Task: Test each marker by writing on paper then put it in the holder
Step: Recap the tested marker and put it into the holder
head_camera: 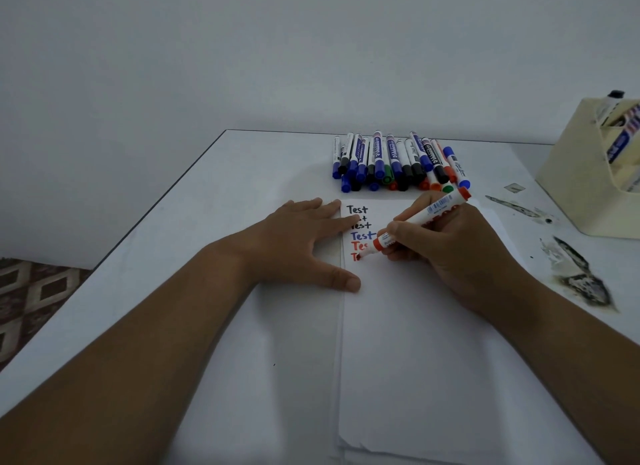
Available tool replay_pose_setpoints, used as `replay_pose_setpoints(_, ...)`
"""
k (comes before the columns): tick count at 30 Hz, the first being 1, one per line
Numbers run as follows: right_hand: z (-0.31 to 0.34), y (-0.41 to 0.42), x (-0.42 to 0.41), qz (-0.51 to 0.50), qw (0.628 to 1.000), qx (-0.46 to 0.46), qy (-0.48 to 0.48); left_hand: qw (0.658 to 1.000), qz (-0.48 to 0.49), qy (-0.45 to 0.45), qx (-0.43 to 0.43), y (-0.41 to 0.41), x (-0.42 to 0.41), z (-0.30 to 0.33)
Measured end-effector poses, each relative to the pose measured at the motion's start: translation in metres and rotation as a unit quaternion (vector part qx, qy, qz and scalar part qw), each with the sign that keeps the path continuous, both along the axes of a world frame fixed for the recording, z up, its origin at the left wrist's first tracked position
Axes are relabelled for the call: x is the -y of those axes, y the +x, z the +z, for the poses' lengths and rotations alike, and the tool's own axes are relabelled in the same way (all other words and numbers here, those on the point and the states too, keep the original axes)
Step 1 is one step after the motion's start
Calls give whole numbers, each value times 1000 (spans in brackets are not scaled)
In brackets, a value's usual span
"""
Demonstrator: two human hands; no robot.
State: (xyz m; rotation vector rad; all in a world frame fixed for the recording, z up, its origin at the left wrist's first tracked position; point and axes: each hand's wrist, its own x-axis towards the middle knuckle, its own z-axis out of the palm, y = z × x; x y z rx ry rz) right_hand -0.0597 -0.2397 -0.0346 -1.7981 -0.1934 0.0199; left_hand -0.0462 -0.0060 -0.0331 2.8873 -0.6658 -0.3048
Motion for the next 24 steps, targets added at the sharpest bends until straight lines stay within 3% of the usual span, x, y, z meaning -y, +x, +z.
replay_pose_setpoints(24, 3, 1, 1, -34, 999, -14, -24, 1000, 8, 6, -9, 4, -1, -3)
